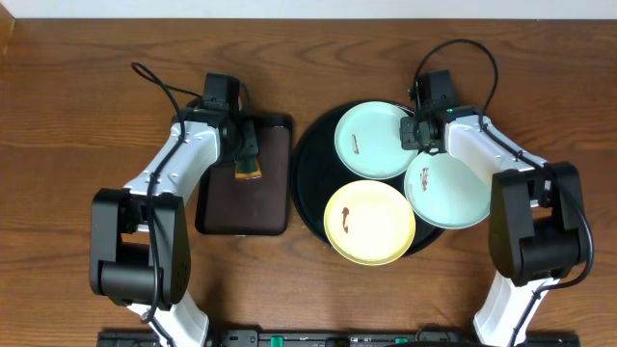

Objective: Clean dirty plates on tray and stack at the side
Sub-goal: 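Lower left gripper onto the green sponge and close on it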

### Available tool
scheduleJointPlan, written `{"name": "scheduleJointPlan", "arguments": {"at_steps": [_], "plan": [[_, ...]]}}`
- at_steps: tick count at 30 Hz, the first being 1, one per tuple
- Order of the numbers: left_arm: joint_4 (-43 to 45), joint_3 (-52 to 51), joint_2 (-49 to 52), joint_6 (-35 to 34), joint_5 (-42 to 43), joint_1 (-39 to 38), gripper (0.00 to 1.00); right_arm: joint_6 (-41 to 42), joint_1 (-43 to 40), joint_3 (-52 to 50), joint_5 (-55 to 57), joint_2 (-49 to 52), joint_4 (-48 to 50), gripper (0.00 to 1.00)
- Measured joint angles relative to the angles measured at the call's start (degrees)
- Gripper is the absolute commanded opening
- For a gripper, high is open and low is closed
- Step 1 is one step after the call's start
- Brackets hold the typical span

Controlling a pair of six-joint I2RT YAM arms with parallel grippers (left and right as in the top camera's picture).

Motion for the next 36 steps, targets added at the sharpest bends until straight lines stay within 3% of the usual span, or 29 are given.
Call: {"name": "scheduleJointPlan", "arguments": {"at_steps": [15, 18, 22, 36], "plan": [[0.0, -0.2, 0.0, 0.0, 0.0, 0.0, 0.44, 0.0, 0.0, 0.6, -0.2, 0.0, -1.1, 0.01], [0.1, -0.7, 0.2, -0.1, 0.0, 0.0, 0.54, 0.0, 0.0, 0.6, -0.2, 0.0, -1.1, 0.01], [0.2, -1.2, 0.9, -0.2, 0.0, 0.0, 0.58, 0.0, 0.0, 0.6, -0.2, 0.0, -1.1, 0.01], [1.2, -1.3, 1.0, -0.2, 0.0, 0.0, 0.59, 0.0, 0.0, 0.6, -0.2, 0.0, -1.1, 0.01]]}}
